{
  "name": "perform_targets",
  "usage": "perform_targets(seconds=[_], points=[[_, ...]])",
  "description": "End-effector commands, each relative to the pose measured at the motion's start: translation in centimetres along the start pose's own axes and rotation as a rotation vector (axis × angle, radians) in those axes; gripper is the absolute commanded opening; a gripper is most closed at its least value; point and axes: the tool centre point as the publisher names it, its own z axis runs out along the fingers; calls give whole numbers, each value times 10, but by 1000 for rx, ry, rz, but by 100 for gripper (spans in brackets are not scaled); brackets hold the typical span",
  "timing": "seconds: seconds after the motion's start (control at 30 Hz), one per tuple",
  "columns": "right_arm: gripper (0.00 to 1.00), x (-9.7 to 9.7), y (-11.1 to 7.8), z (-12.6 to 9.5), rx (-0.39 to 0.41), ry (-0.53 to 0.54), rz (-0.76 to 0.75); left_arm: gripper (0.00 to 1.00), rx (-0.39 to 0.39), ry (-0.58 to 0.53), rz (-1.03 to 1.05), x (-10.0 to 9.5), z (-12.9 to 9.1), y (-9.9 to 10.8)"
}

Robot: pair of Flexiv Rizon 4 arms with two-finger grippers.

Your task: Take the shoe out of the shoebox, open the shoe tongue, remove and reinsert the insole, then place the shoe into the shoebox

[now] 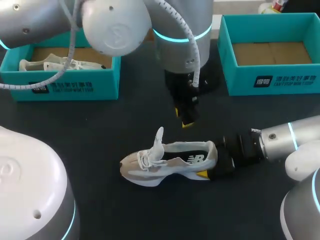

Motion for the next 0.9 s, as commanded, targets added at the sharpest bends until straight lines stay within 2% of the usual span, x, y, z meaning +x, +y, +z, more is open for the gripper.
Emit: perform_targets(seconds=[0.03, 0.1, 0.83, 0.9], points=[[0, 0, -3, 3, 6, -1, 0, 0, 310, 235, 987, 4, 16, 5], [0, 0, -3, 3, 6, -1, 0, 0, 306, 254, 975, 11, 23, 6], [0, 0, -3, 3, 6, -1, 0, 0, 306, 254, 975, 11, 23, 6], [0, 0, -3, 3, 6, -1, 0, 0, 294, 261, 970, 17, 37, 7]])
